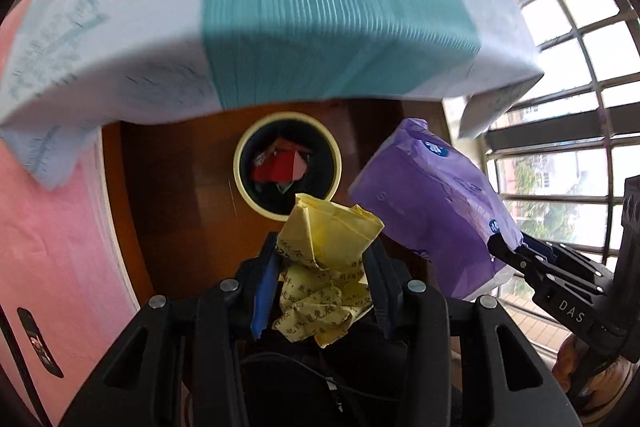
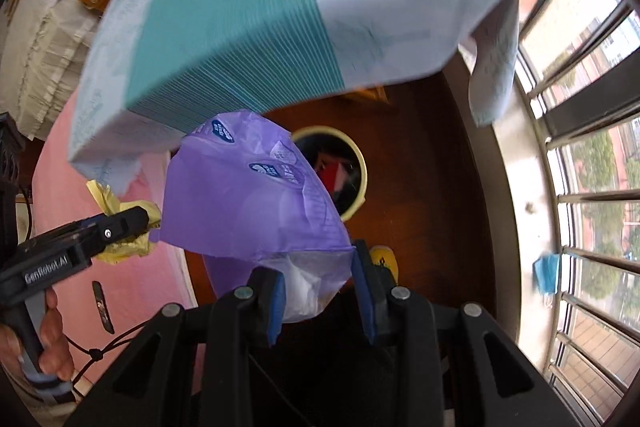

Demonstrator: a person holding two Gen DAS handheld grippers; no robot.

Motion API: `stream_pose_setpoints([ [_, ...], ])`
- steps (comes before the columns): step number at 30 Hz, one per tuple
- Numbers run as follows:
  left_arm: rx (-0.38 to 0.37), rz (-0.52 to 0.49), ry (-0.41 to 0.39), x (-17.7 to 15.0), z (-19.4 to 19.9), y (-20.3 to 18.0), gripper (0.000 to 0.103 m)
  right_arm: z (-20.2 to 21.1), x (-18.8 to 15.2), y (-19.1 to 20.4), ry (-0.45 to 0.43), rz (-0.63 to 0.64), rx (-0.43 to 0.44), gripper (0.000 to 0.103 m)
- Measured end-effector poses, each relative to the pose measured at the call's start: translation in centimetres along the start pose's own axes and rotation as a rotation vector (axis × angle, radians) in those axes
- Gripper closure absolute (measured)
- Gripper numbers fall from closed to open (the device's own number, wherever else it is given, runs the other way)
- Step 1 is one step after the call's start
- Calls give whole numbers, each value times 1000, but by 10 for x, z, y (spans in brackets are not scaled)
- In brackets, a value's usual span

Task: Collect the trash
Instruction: 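Carry wrapper and purple bag over the bin while opening both tools to drop them, then raise both open tools from the bin back over the table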

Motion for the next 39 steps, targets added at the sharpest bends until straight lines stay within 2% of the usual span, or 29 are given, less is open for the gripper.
stream_pose_setpoints([
  [4,-9,5,13,1,-47,-6,63,-45,-10,-20,64,-22,-11,73],
  [8,15,36,45,8,-102,2,63,-106,-15,-42,138,-35,-55,73],
  [10,34,48,67,13,-133,11,62,-129,-12,-49,156,-30,-74,73],
  [16,106,49,67,35,-211,37,62,-219,3,-61,179,-31,-87,72],
  [20,144,40,47,48,-252,54,58,-275,12,-59,199,-23,-96,72],
  [22,143,37,42,51,-268,60,49,-294,16,-58,197,-28,-91,72],
  [23,148,33,42,53,-274,63,36,-306,19,-57,194,-29,-85,71],
  [24,155,27,43,54,-281,67,30,-317,22,-55,190,-30,-80,69],
  [26,166,19,45,55,-293,74,30,-338,25,-54,182,-27,-76,68],
  [28,183,12,43,55,-301,83,30,-357,30,-49,162,-17,-61,62],
  [30,193,3,30,55,-301,89,30,-367,31,-46,162,-6,-51,48],
  [32,197,-1,15,56,-296,91,30,-371,31,-43,152,0,-45,40],
  [39,183,48,-16,52,-259,109,29,-347,33,-42,92,-44,-28,38],
])
Point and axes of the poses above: each gripper's, at about its wrist camera, not at the fingertips, and z roughly against the way its jaws point, y to its left, x to its top, the point moved 10 cm from there along -z, roughly the way its jaws point, and after that the axes turned 12 degrees about z, right-handed, at the moved point
